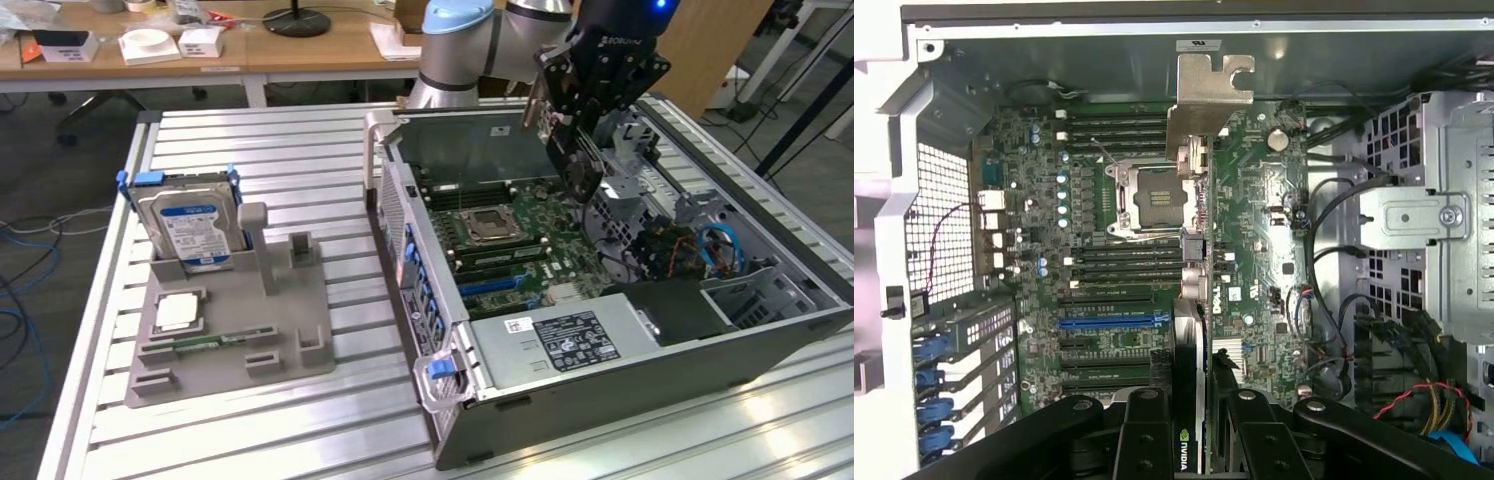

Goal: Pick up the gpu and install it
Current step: 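Insert the gpu into the slot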

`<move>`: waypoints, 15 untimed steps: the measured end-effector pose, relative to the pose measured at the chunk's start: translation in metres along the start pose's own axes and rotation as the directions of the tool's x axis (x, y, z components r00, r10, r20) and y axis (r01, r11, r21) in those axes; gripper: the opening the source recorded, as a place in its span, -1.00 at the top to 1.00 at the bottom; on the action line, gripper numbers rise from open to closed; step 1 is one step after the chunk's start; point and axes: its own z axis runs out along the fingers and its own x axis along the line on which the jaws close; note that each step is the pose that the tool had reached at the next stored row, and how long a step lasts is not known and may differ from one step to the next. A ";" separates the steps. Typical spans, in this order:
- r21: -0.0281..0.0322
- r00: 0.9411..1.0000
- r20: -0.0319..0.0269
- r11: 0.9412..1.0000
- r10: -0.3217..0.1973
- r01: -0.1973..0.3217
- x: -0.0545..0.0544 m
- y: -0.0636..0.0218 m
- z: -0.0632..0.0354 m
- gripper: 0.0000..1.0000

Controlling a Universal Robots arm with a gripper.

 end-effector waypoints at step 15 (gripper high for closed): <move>0.000 1.000 -0.001 1.000 -0.019 0.019 0.000 0.0000 0.0004 0.48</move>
